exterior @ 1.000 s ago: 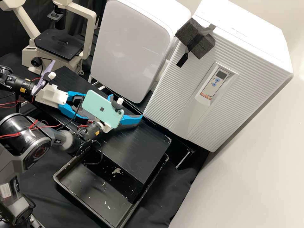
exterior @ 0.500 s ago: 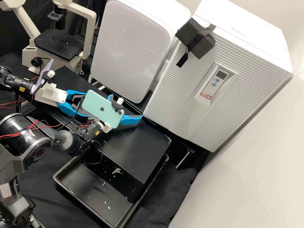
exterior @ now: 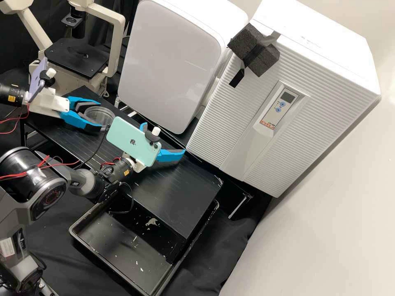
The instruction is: Place the petri dish on the microscope
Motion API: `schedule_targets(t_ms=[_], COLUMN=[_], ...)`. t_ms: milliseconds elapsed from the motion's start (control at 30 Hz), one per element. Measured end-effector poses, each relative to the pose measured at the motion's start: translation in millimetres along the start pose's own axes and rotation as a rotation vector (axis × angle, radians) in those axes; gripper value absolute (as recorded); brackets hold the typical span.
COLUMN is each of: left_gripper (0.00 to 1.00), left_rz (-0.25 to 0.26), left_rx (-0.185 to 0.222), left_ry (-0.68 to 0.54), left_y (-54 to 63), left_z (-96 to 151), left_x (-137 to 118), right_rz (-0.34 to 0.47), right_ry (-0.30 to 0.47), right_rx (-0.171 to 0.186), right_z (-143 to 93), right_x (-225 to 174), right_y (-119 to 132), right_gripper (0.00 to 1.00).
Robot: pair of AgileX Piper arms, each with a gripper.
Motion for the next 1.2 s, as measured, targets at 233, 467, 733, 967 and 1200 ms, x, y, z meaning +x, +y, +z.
schedule_targets(t_ms=[233, 467, 733, 967, 1200], left_gripper=[0.00, 0.00, 0.00, 0.00, 0.00], left_rz=[0.049, 0.117, 0.215, 0.240, 0.235], left_rx=[-0.028, -0.039, -0.047, -0.039, 0.012], left_ry=[0.037, 0.105, 0.290, 0.440, 0.506], left_y=[12.9, 28.3, 44.9, 43.8, 43.3], left_z=[-7, -22, -66, -99, -116], left_x=[-18, -38, -62, -71, -62], right_rz=[0.000, 0.000, 0.000, 0.000, 0.000], right_ry=[0.000, 0.000, 0.000, 0.000, 0.000], right_rx=[0.000, 0.000, 0.000, 0.000, 0.000], right_z=[0, 0, 0, 0, 0], right_x=[0, 0, 0, 0, 0], right_y=[0, 0, 0, 0, 0], right_gripper=[1.00, 1.00, 1.00, 1.00, 1.00])
